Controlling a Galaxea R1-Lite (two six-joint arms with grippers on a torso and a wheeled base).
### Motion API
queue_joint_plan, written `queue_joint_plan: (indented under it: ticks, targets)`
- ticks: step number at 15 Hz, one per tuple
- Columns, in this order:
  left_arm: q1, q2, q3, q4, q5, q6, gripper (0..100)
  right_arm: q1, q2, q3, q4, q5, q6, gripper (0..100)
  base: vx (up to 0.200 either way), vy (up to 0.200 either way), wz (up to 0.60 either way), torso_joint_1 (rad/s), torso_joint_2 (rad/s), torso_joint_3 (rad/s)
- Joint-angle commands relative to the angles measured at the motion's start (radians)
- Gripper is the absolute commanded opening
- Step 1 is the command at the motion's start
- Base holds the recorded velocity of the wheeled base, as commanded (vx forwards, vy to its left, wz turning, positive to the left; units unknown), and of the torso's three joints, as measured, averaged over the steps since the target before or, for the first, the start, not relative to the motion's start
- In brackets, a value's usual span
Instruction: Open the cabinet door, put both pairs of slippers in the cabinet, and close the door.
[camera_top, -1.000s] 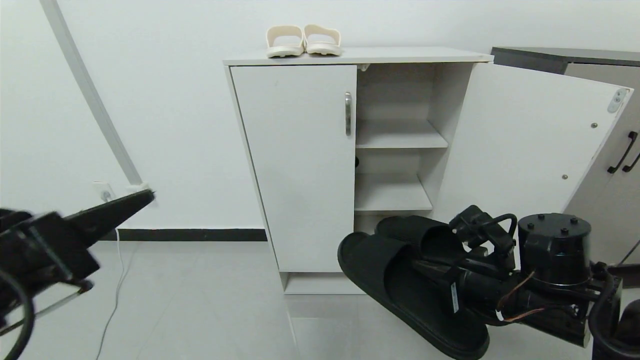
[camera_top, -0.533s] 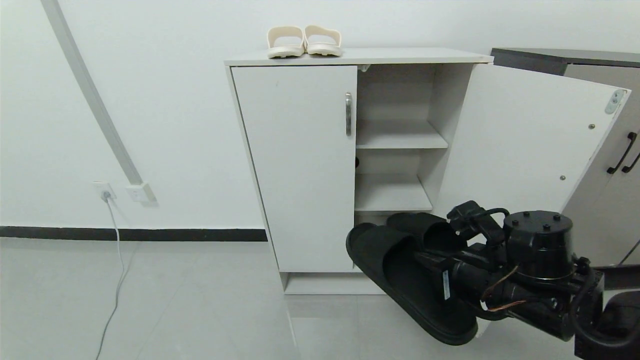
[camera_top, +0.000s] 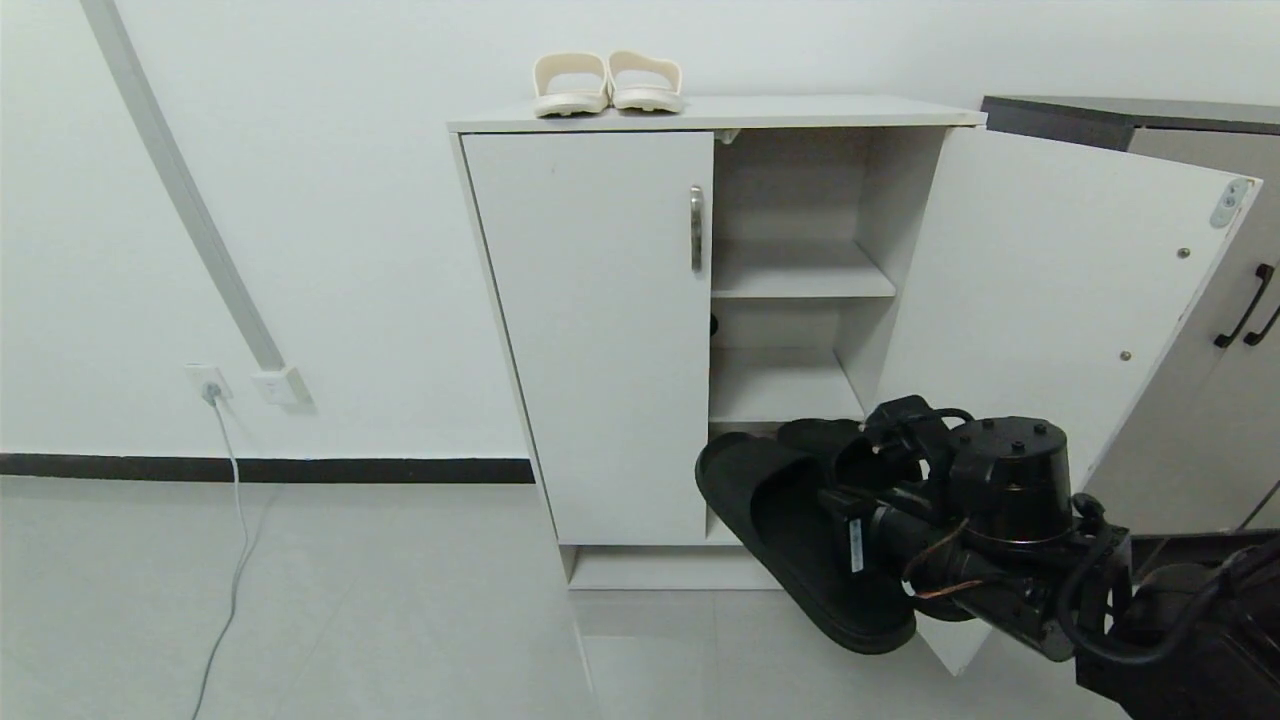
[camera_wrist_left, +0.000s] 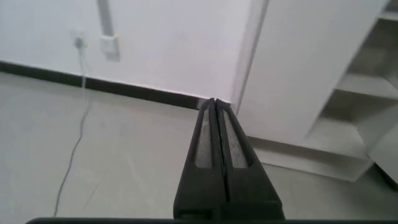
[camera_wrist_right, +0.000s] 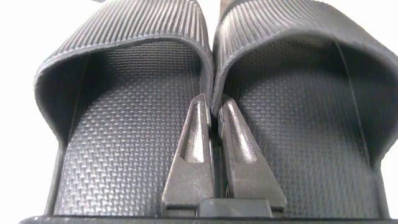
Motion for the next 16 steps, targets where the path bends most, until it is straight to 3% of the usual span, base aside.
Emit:
queue_joint_plan:
  ticks: [1,2,3,4,7,11,13,16]
  targets:
    - [-0.019,-0.069,0.013,0.012,-0.074,0.032,0,0.008,0.012,-0.003,0.000,-0.002,-0.001,0,0.000,0.000,0.00,0.000,0.00,0.000]
    - [-0.024,-0.073,0.013,0.046,-0.186,0.075,0,0.009,0.013,-0.003,0.000,-0.002,-0.003,0,0.000,0.000,0.00,0.000,0.00,0.000]
    - [-0.024,-0.072,0.013,0.043,-0.201,0.102,0,0.016,0.013,-0.001,0.001,-0.002,-0.003,0,0.000,0.000,0.00,0.000,0.00,0.000]
    - [-0.024,-0.072,0.013,0.043,-0.203,0.107,0,0.019,0.015,-0.003,0.000,-0.006,-0.003,0,0.000,0.000,0.00,0.000,0.00,0.000]
    - [-0.024,-0.073,0.014,0.041,-0.151,0.093,0,0.023,0.061,-0.030,-0.002,-0.105,0.002,0,0.000,0.000,0.00,0.000,0.00,0.000]
    - [-0.024,-0.073,0.014,0.041,-0.172,0.090,0,0.037,0.145,-0.118,-0.040,-0.240,0.024,0,0.000,0.000,0.00,0.000,0.00,0.000]
    - [-0.024,-0.073,0.014,0.041,-0.178,0.088,0,0.040,0.310,-0.303,-0.039,-0.443,0.082,0,0.000,0.000,0.00,0.000,0.00,0.000]
    - [-0.024,-0.073,0.014,0.041,-0.178,0.088,0,0.045,0.391,-0.403,-0.034,-0.512,0.102,0,0.000,0.000,0.00,0.000,0.00,0.000]
